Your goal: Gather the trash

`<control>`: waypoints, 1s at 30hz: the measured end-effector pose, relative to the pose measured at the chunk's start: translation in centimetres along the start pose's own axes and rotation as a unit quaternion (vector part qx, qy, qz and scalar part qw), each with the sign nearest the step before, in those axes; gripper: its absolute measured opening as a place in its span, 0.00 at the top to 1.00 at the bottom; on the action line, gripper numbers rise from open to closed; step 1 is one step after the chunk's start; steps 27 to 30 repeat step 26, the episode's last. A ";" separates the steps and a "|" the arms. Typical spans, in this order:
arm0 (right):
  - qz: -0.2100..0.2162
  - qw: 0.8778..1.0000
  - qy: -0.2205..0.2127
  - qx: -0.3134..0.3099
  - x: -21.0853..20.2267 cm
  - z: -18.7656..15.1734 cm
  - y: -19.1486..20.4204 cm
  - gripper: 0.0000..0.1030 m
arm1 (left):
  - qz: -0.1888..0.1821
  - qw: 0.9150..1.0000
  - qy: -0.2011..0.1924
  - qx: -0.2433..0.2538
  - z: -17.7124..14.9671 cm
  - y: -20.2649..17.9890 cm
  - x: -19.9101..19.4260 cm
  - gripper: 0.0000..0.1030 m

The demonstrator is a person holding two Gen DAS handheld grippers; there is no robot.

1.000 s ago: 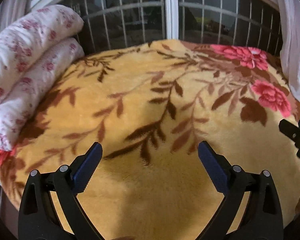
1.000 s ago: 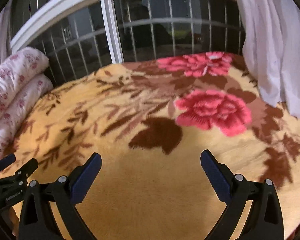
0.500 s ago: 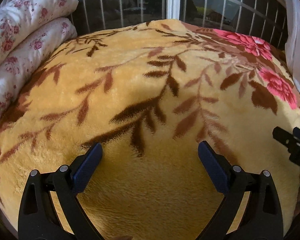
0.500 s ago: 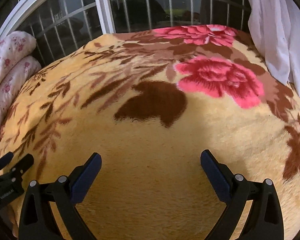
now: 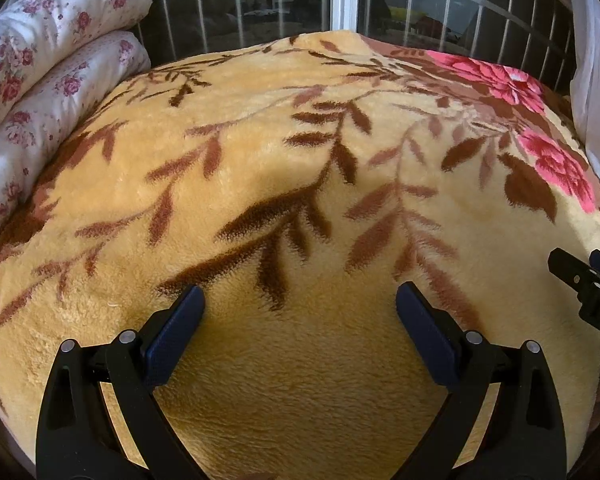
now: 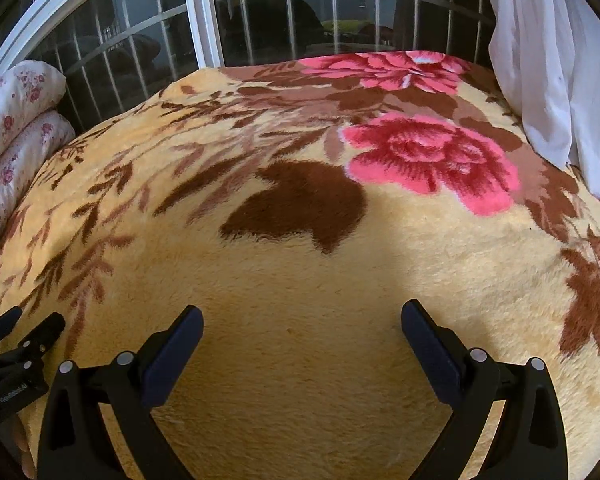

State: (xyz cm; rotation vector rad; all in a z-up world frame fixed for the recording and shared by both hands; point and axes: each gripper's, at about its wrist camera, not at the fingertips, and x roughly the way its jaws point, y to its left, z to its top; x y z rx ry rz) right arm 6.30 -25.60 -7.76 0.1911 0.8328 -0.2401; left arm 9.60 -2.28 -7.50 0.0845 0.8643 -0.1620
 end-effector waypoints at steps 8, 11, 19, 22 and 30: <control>0.002 1.000 0.000 0.002 0.0 0.0 -0.1 0.05 | -0.001 1.000 0.001 0.000 0.1 -0.1 0.0 0.09; 0.002 1.000 0.000 0.002 0.0 0.0 -0.1 0.05 | -0.007 1.000 -0.004 -0.002 0.1 0.0 -0.1 0.09; 0.002 1.000 0.000 0.003 0.0 0.0 -0.2 0.05 | -0.018 1.000 -0.001 -0.008 0.1 0.4 -0.1 0.09; 0.003 1.000 0.000 0.003 0.0 0.0 -0.2 0.05 | -0.017 1.000 0.005 -0.009 0.1 0.3 0.1 0.09; 0.003 1.000 0.000 0.003 0.0 0.0 -0.2 0.05 | -0.017 1.000 0.005 -0.010 0.1 0.3 0.2 0.09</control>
